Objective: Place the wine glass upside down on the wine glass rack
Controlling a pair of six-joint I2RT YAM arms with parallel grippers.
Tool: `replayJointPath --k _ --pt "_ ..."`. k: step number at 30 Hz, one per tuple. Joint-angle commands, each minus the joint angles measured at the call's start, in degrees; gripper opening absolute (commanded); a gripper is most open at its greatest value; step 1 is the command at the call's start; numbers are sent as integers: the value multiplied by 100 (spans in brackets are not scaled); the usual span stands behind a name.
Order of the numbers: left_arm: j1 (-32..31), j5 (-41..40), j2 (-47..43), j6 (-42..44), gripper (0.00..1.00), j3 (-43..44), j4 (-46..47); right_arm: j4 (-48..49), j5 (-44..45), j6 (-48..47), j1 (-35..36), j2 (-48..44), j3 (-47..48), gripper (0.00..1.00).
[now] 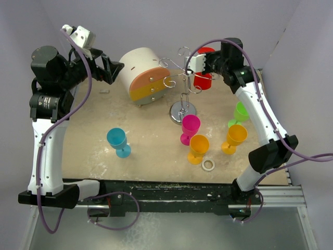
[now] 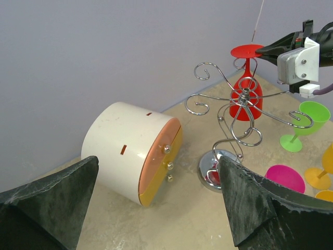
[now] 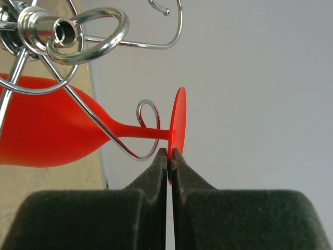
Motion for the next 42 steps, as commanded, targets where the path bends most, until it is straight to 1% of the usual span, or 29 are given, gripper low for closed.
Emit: replayJointPath --k 1,9,21,34,42 --pt "37 100 -130 126 99 -41 156 439 234 73 -40 -209 -37 0" --pt "38 96 -143 144 100 -61 148 553 391 53 -51 -164 -1 0" --pt "36 119 -153 153 100 -81 154 454 394 72 -60 -173 78 0" --pt "37 112 -153 180 99 -112 155 772 552 198 -60 150 237 0" --pt "38 112 -142 184 99 -117 156 659 145 209 -17 291 431 0"
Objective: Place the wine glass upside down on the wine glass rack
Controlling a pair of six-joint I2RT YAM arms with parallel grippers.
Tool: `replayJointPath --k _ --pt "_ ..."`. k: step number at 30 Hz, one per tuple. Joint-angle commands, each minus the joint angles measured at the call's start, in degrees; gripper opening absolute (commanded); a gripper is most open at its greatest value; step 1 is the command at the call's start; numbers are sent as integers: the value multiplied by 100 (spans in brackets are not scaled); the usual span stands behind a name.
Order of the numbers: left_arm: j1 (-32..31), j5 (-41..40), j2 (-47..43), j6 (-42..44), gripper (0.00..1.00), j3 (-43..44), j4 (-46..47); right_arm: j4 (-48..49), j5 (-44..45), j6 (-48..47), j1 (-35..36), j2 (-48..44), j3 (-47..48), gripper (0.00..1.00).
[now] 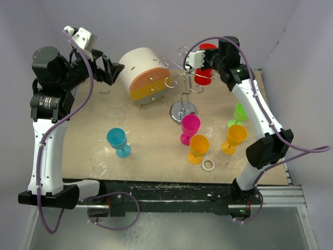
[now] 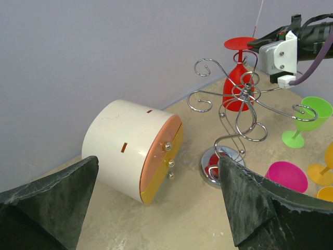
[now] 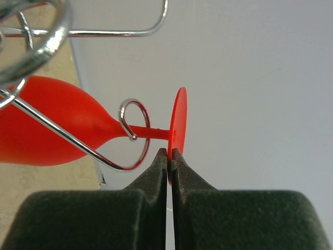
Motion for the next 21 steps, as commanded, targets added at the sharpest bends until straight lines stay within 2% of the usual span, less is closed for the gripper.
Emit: replayJointPath --k 1,21 --pt "38 98 -109 75 99 -26 158 174 -299 124 31 -57 347 0" --pt "38 112 -145 91 99 -118 158 -203 -794 320 50 -296 129 0"
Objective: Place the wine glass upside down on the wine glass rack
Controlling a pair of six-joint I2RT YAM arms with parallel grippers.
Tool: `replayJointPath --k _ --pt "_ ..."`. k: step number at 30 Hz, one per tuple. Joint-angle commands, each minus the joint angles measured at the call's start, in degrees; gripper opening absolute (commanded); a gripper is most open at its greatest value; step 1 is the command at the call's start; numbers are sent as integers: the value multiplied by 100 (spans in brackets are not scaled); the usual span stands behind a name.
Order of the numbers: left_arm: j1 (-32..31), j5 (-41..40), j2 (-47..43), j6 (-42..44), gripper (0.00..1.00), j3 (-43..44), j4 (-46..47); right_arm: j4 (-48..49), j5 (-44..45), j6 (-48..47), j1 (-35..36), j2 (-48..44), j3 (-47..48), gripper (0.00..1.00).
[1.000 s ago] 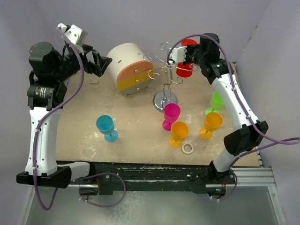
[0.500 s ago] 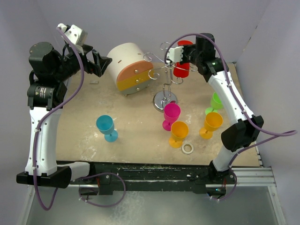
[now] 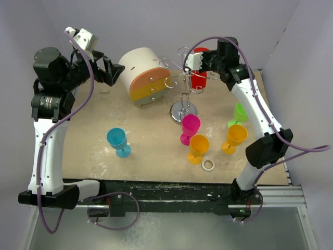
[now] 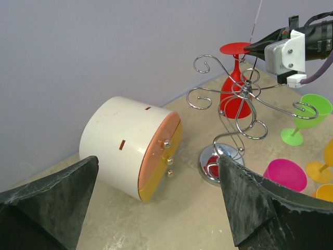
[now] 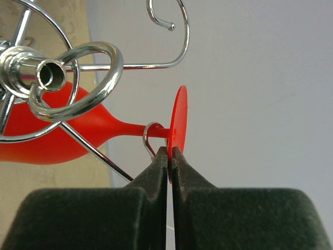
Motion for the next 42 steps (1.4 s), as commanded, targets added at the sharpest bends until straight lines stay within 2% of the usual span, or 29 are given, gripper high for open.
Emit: replayJointPath --k 1,17,25,35,42 --pt "38 94 -146 92 99 -34 160 56 -160 164 37 -353 46 1" --pt "38 40 -232 190 99 -194 204 -44 -273 308 37 -576 -160 11" --pt "38 -45 -264 305 99 -295 191 -91 -316 334 37 -602 -188 13" --pt "38 -429 -333 759 99 -626 -43 -392 -534 552 37 -772 -229 17" --pt "38 -942 -423 1478 99 -1070 -689 -844 -689 856 32 -1037 -185 30"
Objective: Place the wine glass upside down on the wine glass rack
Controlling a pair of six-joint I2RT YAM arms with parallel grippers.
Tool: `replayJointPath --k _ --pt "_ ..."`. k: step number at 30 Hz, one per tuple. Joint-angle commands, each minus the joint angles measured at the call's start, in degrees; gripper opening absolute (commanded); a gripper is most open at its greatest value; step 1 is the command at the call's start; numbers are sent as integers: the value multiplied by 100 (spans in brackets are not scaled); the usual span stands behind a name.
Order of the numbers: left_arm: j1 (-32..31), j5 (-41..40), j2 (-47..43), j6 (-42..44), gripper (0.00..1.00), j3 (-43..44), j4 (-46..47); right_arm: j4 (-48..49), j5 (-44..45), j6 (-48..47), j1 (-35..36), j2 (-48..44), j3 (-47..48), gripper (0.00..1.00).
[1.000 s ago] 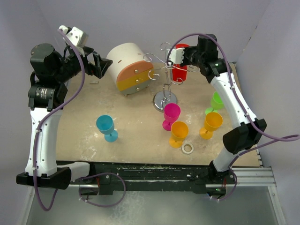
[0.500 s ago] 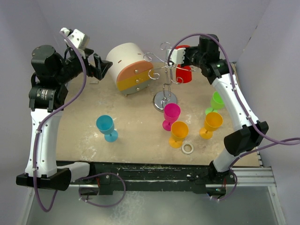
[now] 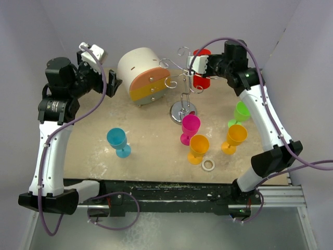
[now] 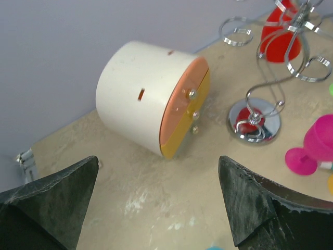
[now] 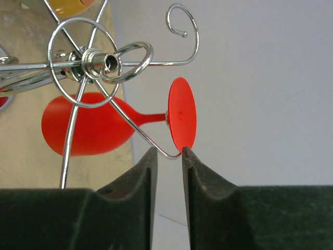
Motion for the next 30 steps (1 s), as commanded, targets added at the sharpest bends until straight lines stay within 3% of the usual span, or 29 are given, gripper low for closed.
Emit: replayJointPath --k 1,10,19,23,30 --pt "38 -422 -150 746 99 -281 -531 -317 -277 415 35 -438 68 32" --pt "38 -232 49 2203 99 -809 -2267 -750 17 1701 37 -986 194 57" --pt "-325 -483 425 2748 88 -1608 -2958 -687 346 2805 36 -1582 -233 64" --pt "-491 -661 580 2798 80 -1834 -3067 -699 475 2845 28 -1731 -384 64" --pt "-594 -924 816 2814 54 -2043 -3156 -740 524 2960 19 -1824 -428 64"
